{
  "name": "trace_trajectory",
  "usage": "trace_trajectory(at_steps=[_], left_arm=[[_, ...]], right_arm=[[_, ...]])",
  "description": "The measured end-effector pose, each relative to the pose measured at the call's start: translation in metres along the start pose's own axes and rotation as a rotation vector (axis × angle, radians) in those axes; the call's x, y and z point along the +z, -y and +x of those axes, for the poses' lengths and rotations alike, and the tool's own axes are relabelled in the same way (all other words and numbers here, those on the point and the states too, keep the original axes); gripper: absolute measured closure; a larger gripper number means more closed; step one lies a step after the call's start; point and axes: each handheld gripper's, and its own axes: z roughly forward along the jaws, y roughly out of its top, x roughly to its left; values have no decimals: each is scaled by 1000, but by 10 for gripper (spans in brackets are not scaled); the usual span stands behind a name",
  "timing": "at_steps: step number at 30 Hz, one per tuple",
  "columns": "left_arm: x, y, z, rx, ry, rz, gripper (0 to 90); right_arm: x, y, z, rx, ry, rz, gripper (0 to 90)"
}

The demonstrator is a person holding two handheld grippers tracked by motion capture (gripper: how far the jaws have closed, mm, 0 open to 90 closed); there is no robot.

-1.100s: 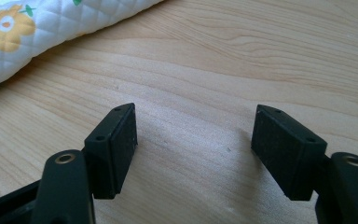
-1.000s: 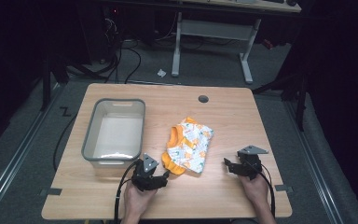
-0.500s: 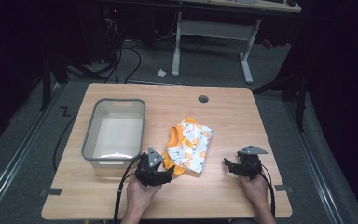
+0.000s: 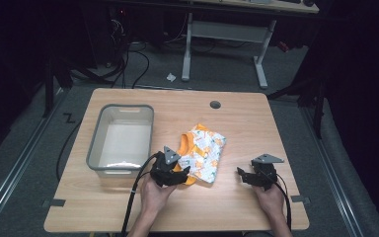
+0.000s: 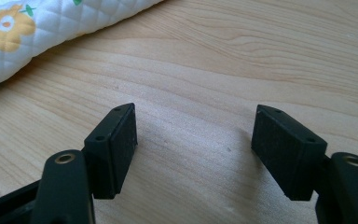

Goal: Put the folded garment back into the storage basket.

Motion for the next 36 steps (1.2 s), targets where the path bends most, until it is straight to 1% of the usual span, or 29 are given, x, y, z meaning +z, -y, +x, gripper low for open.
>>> trace_trajectory(at_steps=[1, 4, 6, 8, 10, 12, 13, 14, 15, 16, 19, 21, 23, 25, 27, 31, 36], left_arm=[[6, -3, 0, 17, -17, 24, 350], [12, -9, 1, 21, -17, 38, 344], [16, -14, 2, 26, -17, 38, 339], [22, -19, 2, 37, -15, 65, 325], [27, -24, 2, 58, -22, 90, 318], [28, -26, 2, 65, -27, 93, 315], [31, -30, 5, 63, -29, 102, 309], [32, -31, 7, 43, -24, 94, 306], [32, -31, 7, 43, -24, 94, 306], [36, -34, 11, 27, -25, 100, 301], [43, -37, 16, -4, -30, 104, 281], [47, -40, 19, -10, -43, 110, 255], [49, -41, 21, -28, -37, 93, 252], [53, -40, 23, -47, -34, 91, 245], [57, -40, 24, -50, -35, 94, 241], [66, -37, 29, -61, -39, 120, 239], [74, -34, 31, -63, -40, 153, 246]], right_arm=[[0, 0, 0, 0, 0, 0, 314], [0, 0, 0, 0, 0, 0, 314], [0, 0, 0, 0, 0, 0, 314], [0, 0, 0, 0, 0, 0, 314], [0, 0, 0, 0, 0, 0, 314], [0, 0, 0, 0, 0, 0, 313], [0, 0, 0, 0, 0, 0, 313], [0, 0, 0, 0, 0, 0, 313], [0, 0, 0, 0, 0, 0, 313], [0, 0, 0, 0, 0, 0, 313], [0, 0, 0, 0, 0, 0, 313], [0, 0, 0, 0, 0, 0, 313], [0, 0, 0, 0, 0, 0, 313], [0, 0, 0, 1, 0, 0, 313], [0, 0, 0, 1, 0, 0, 313], [0, 0, 0, 0, 0, 0, 313], [0, 0, 0, 1, 0, 0, 313]])
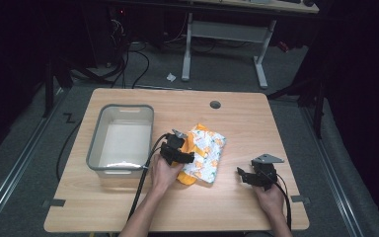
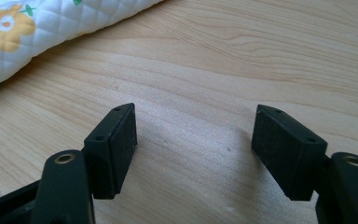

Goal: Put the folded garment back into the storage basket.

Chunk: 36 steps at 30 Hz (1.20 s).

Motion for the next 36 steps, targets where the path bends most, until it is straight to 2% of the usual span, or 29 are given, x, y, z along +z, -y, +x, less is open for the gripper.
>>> trace_trajectory(at_steps=[6, 8, 11, 15, 19, 20, 22, 25, 27, 29, 32, 36], left_arm=[[11, 3, -1, 2, 8, 33, 270], [16, 5, -5, 20, 13, 61, 273], [16, 5, -6, 23, 7, 59, 294], [15, 5, -12, 39, 16, 59, 409], [13, 5, -14, 32, 31, 65, 539], [13, 4, -15, 32, 50, 58, 587], [13, 4, -15, 30, 57, 56, 656], [12, 4, -18, 40, 55, 52, 704], [10, 5, -18, 46, 59, 40, 721], [9, 6, -18, 30, 71, 35, 731], [0, 6, -15, -4, 99, -10, 740], [-7, 5, -16, 1, 98, -33, 744]], right_arm=[[0, 0, 0, 0, 0, 0, 313], [0, 0, 0, 0, 0, 0, 313], [0, 0, 0, 0, 0, 0, 313], [0, 0, 0, 0, 0, 0, 313], [0, 0, 0, 0, 0, 0, 313], [0, 0, 0, 0, 0, 0, 313], [0, 0, 0, 0, 0, 0, 313], [0, 0, 0, 0, 0, 0, 313], [0, 0, 0, 0, 0, 0, 313], [0, 0, 0, 0, 0, 0, 313], [0, 0, 0, 0, 0, 0, 313], [0, 0, 0, 0, 0, 0, 313]])
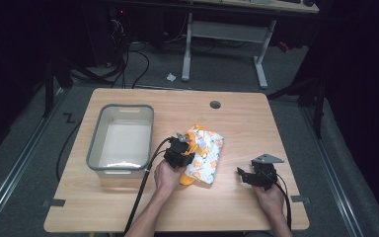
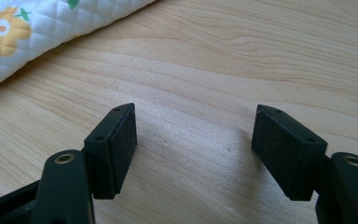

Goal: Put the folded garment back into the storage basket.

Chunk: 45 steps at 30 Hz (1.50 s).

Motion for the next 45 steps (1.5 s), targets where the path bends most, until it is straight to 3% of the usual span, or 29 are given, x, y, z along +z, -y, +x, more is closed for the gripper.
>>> trace_trajectory(at_steps=[12, 24, 45], left_arm=[[-33, -5, -4, -9, 45, -105, 747], [-51, -7, -4, 1, 65, -156, 751], [-79, -7, 3, -16, 57, -222, 750]], right_arm=[[0, 0, 0, -1, 0, 0, 313], [0, 0, 0, 0, 0, 0, 313], [0, 0, 0, 0, 0, -1, 313]])
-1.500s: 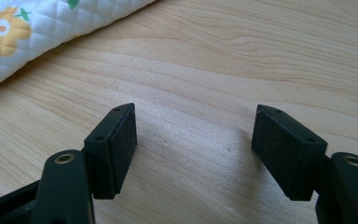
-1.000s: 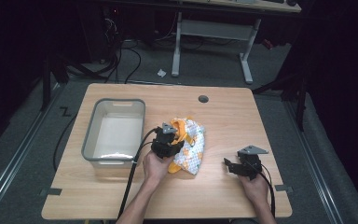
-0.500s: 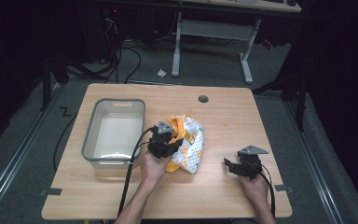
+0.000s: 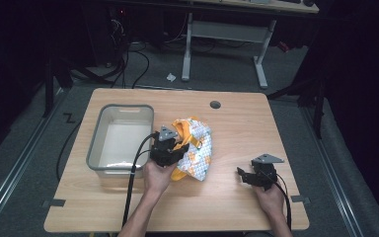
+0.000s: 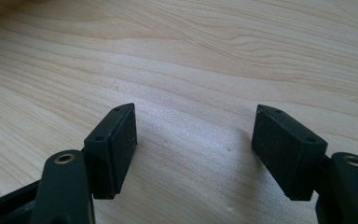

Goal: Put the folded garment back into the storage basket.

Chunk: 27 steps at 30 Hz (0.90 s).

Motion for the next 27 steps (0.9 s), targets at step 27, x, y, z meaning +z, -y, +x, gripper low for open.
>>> trace_trajectory(at_steps=[27], left_arm=[[-36, -6, 21, -38, -37, -83, 750]], right_arm=[[0, 0, 0, 1, 0, 0, 313]])
